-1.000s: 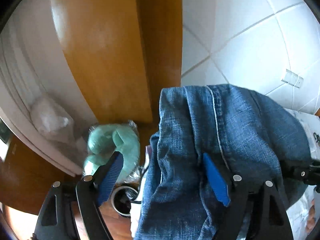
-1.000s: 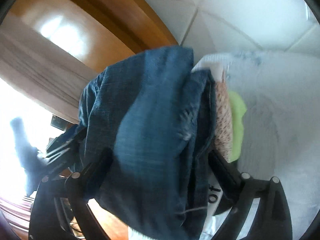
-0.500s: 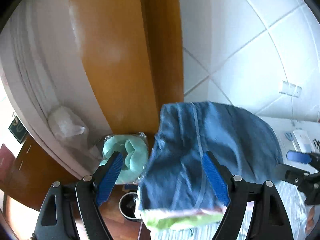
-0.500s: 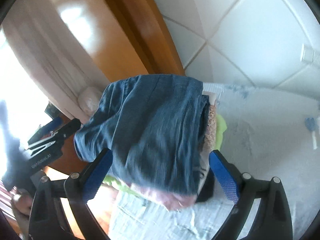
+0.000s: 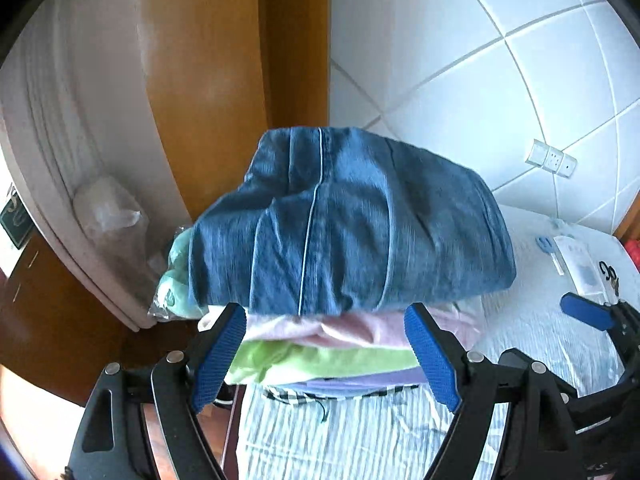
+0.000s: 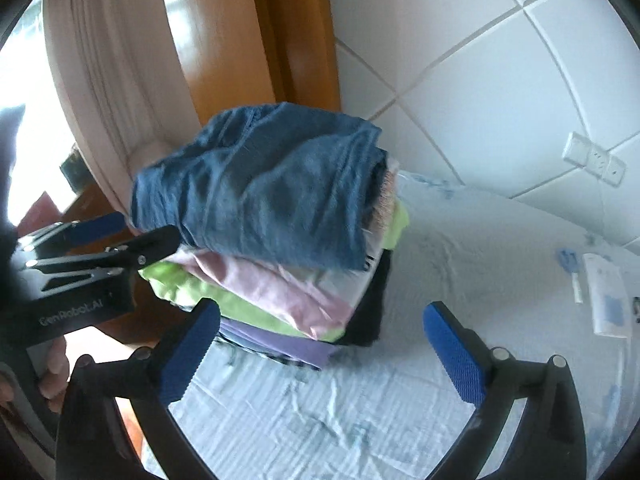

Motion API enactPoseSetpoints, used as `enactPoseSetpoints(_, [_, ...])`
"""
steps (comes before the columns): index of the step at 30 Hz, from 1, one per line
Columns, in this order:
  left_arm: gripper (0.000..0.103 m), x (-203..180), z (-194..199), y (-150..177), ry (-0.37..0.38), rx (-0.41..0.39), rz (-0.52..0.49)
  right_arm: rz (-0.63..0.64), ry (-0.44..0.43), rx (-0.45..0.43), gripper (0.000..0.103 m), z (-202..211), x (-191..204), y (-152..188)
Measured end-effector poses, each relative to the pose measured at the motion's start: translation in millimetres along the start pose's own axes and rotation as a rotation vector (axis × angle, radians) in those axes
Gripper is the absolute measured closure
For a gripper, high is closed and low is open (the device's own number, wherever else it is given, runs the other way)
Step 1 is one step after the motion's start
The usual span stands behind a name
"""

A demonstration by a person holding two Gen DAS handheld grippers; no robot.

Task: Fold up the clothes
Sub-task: 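Lower the folded jeans onto the clothes stack and open both grippers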

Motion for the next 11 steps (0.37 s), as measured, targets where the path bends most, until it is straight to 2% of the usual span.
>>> enactPoseSetpoints(11, [0.021, -0.7, 3.9, 7.8, -0.019, 0.001, 0.001, -0.008, 0.012, 0.005, 0.0, 3.2, 0.2, -0.7])
Point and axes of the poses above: each gripper's, at about its wrist camera, not at the fingertips, and z roughly against the way its jaws point, x to its left, y to its underside, the point moved 6 cm from there along -z, roughly the way its jaws point, and after that the axes turned 15 degrees about y, right-handed, at the moved point
